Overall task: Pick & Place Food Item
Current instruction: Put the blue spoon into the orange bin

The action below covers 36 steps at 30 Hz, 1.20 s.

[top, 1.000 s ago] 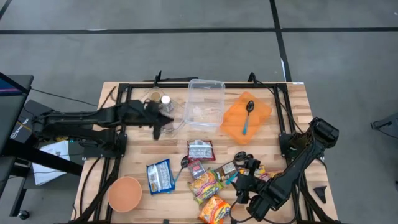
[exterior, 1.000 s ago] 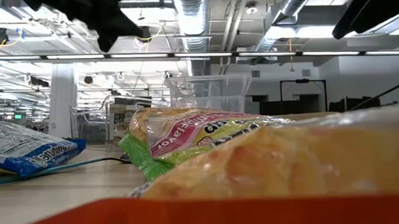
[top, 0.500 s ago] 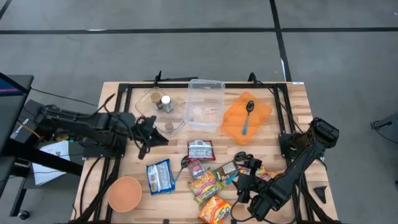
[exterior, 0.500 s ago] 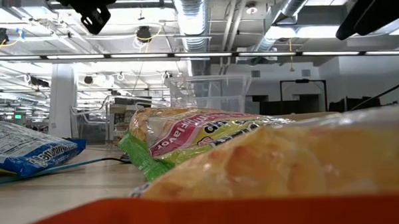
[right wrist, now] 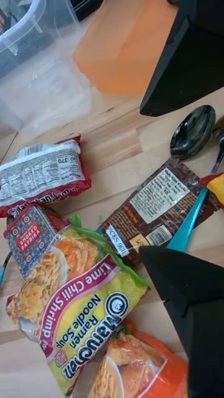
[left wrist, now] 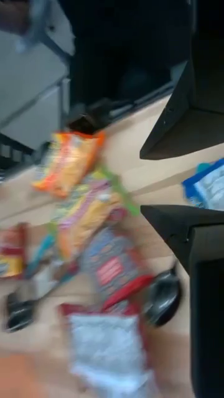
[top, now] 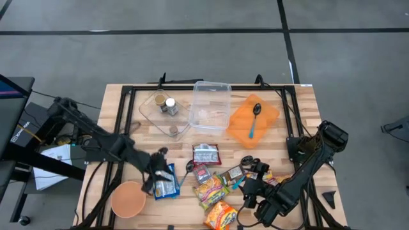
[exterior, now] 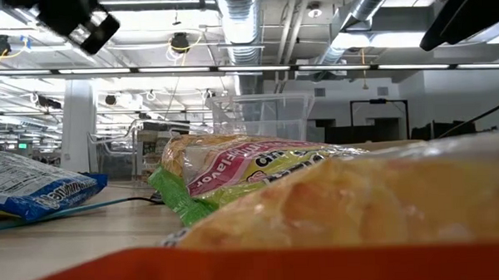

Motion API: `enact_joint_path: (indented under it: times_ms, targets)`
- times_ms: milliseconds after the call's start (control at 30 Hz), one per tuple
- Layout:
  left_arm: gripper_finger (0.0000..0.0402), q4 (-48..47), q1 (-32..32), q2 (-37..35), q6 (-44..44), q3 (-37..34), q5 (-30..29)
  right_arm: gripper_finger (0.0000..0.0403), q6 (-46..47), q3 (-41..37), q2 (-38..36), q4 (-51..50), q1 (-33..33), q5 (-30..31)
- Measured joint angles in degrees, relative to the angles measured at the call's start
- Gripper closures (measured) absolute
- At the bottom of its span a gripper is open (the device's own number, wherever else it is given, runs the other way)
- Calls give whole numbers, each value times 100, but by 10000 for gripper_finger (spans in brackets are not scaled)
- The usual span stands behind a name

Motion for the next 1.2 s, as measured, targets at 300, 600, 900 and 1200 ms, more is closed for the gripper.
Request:
enact_joint_path:
  times_ms: [300, 600, 900, 1200]
  targets:
    - [279, 330, -792, 1305, -1473, 0, -750, 49, 0, 0, 0, 2, 0, -2]
    - [279, 385, -1392, 2717, -1202, 784, -1238, 49, 32, 0, 0, 20, 0, -4]
    - [267, 47, -1645, 3777, -14, 1969, -2681, 49, 42, 0, 0, 19, 0, -8]
    - [225, -918, -897, 4122, -2206, 2208, -3285, 49, 44, 0, 0, 38, 2, -139]
